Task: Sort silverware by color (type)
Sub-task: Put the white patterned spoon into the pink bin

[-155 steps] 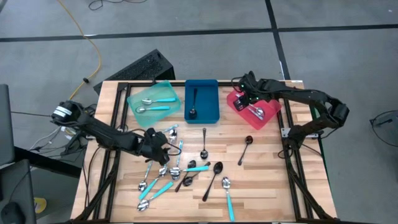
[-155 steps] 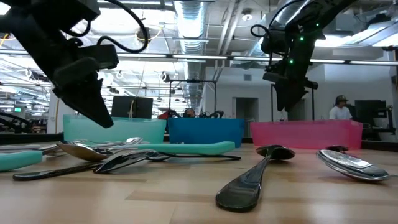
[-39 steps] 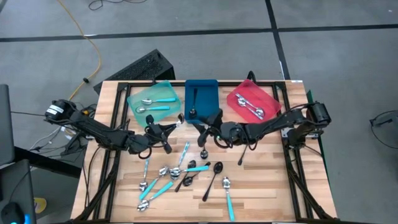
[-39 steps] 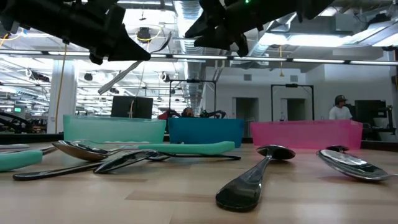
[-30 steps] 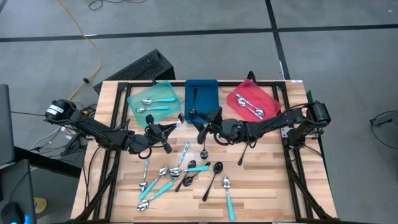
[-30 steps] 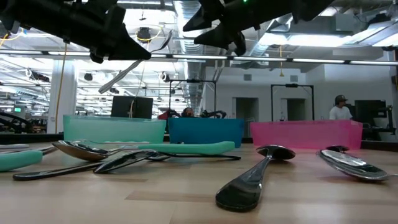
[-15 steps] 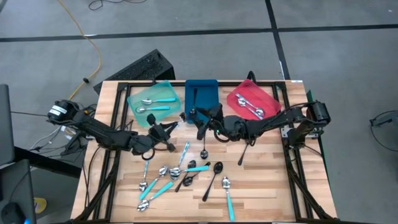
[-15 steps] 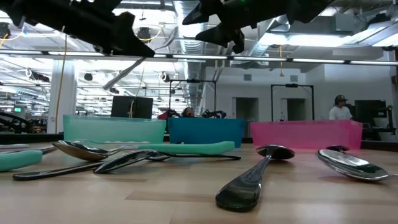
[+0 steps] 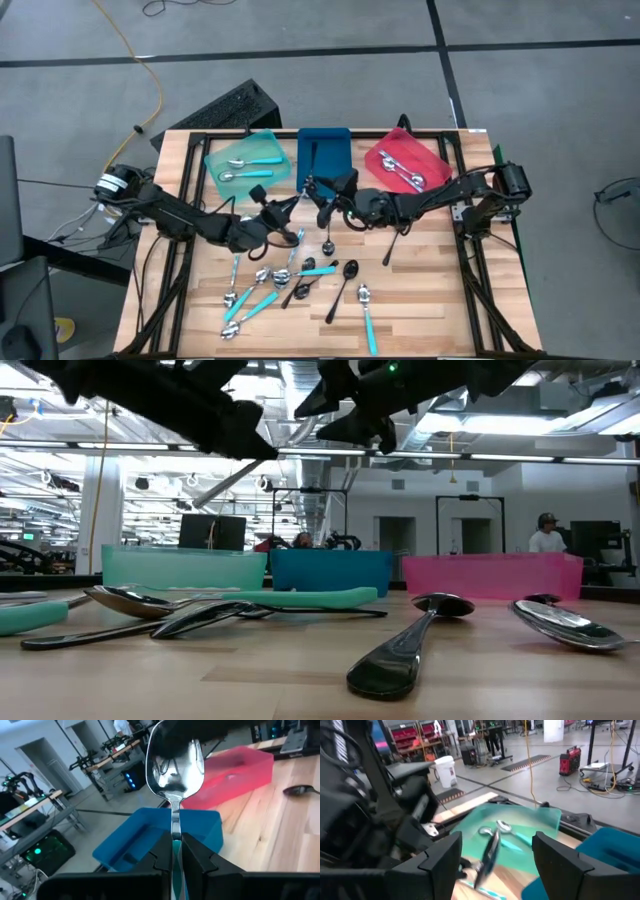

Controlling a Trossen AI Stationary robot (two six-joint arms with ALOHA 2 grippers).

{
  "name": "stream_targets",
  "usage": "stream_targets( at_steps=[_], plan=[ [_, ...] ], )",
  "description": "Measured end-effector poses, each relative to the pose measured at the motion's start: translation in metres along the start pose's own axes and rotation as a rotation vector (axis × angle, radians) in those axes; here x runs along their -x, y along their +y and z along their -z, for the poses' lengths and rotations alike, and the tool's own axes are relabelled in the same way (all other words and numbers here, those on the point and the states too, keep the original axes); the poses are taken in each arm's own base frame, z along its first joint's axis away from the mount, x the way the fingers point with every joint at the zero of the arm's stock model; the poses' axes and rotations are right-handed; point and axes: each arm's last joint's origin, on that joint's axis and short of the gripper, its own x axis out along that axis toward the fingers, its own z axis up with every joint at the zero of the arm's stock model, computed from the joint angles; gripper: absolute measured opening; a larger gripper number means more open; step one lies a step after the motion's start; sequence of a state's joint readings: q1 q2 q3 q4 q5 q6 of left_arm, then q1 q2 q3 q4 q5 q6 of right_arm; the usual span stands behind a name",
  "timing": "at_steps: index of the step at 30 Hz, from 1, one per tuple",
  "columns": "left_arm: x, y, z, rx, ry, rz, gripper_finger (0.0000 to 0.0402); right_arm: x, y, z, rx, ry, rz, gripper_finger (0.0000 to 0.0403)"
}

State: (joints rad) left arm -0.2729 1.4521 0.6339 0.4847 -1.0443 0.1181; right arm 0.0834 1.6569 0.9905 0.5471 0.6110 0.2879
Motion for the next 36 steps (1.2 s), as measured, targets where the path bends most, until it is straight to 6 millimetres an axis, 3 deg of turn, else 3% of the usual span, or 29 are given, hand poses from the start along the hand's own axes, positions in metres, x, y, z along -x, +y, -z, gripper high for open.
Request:
stream_targets(
  at_steps=[7,11,23,30,36],
  plan=[
    [-0.0004,-0.0004,-0.0042,-0.018,-0.005,0.006,0.0006,0.0000,-0.0011,0.0012,0.010,0.006,0.027,0.0257],
    [-0.0004,-0.0015,-0.0043,-0.010,-0.010,0.044,0.0006,-0.0002,-0.0015,0.0013,0.011,0.007,0.028,0.0229],
    [-0.0006,-0.0017,-0.0045,-0.008,-0.012,0.052,0.0006,-0.0001,-0.0016,0.0030,0.016,0.029,0.023,0.0028],
    [-0.0006,-0.0027,-0.0044,-0.009,-0.015,0.086,0.0019,0.0004,-0.0022,0.0050,0.010,0.049,0.031,0.0027],
    [0.0003,-0.0036,-0.0057,-0.014,-0.024,0.107,0.0059,-0.0003,-0.0038,0.0086,0.032,0.069,0.040,0.0027]
  ],
)
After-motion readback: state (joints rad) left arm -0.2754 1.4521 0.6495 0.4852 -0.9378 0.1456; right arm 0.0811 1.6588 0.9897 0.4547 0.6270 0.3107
